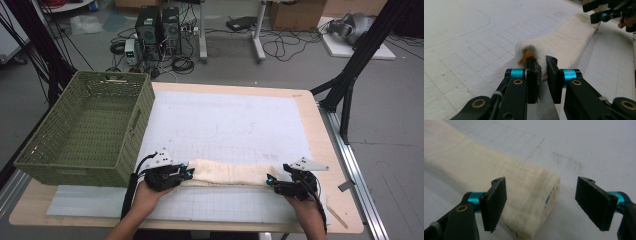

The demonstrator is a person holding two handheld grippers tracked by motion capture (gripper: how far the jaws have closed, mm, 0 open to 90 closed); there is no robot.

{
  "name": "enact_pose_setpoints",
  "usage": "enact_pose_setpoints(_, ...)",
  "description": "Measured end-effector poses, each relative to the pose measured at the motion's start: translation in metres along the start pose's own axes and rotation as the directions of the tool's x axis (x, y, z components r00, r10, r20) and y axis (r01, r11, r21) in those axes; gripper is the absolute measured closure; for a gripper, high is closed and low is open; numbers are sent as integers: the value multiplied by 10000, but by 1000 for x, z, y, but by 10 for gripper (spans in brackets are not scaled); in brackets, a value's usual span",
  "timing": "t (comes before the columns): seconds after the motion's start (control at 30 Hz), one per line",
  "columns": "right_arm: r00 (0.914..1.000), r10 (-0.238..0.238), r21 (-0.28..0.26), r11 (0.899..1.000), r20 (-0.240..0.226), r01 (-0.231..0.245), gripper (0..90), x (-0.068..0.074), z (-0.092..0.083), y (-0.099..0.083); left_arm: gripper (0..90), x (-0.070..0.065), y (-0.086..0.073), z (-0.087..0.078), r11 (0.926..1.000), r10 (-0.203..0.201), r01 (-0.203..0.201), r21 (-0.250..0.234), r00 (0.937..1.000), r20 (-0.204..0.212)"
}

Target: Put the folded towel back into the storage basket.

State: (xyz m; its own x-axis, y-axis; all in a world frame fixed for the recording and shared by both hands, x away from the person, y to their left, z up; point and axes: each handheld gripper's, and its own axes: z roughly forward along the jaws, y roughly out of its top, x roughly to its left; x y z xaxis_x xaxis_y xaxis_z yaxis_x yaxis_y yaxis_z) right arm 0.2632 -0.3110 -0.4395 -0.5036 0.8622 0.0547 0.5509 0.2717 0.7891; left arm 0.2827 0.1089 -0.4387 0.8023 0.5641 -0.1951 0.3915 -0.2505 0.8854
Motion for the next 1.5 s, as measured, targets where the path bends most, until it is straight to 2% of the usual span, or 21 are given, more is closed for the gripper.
enact_pose_setpoints(0.1,9999,-82,716,9974,-73,87,342,2,6,-3,800,1,0,-1,10000,-34,34,-30,10000,19)
enact_pose_setpoints(0.17,9992,-62,854,9963,-392,96,411,1,8,-4,800,1,0,-1,10000,-45,46,-37,10000,26)
enact_pose_setpoints(0.37,9976,66,1043,9945,-696,7,571,1,7,-2,800,0,-1,-1,9999,107,-107,18,9999,27)
enact_pose_setpoints(0.4,9968,50,1083,9941,-793,36,653,1,7,-1,800,0,-1,-1,9999,126,-126,30,9999,22)
enact_pose_setpoints(0.43,9939,74,1157,9933,-1099,54,766,1,7,-1,800,-1,-1,-1,9999,148,-148,43,9999,8)
enact_pose_setpoints(0.47,9908,93,1160,9932,-1353,65,779,1,7,0,800,-1,-1,-1,9998,183,-182,73,9998,-15)
enact_pose_setpoints(0.53,9924,-65,1242,9920,-1230,219,792,4,7,1,800,-1,-2,-1,9998,201,-201,89,9998,-16)
enact_pose_setpoints(0.67,9915,-215,1202,9921,-1280,370,799,4,7,1,800,-1,-2,-2,9996,268,-267,114,9996,-35)
enact_pose_setpoints(0.8,9897,-734,1082,9903,-1232,869,810,5,6,3,801,-1,-2,-4,9995,306,-306,28,9995,-15)
enact_pose_setpoints(0.9,9839,-1317,561,9887,-1210,1393,813,6,3,6,801,-1,0,-9,9994,325,-326,-105,9994,-76)
enact_pose_setpoints(1.0,9806,-1597,-191,9872,-1134,1585,814,7,-1,12,802,-1,2,-14,9991,309,-313,-298,9994,-154)
enact_pose_setpoints(1.03,9794,-1668,-439,9857,-1143,1627,814,8,-2,14,802,-1,3,-20,9981,311,-323,-521,9992,-242)
enact_pose_setpoints(1.23,9771,-1699,-1573,9762,-1283,1491,815,9,-3,26,802,-2,6,-38,9928,368,-417,-1121,9983,-458)
enact_pose_setpoints(1.27,9754,-1794,-1774,9718,-1279,1555,815,9,-3,28,802,-3,6,-41,9917,350,-405,-1218,9983,-472)
enact_pose_setpoints(1.5,9698,-2140,-2420,9532,-1172,1811,817,15,4,45,804,-8,11,-61,9843,475,-586,-1667,9964,-699)
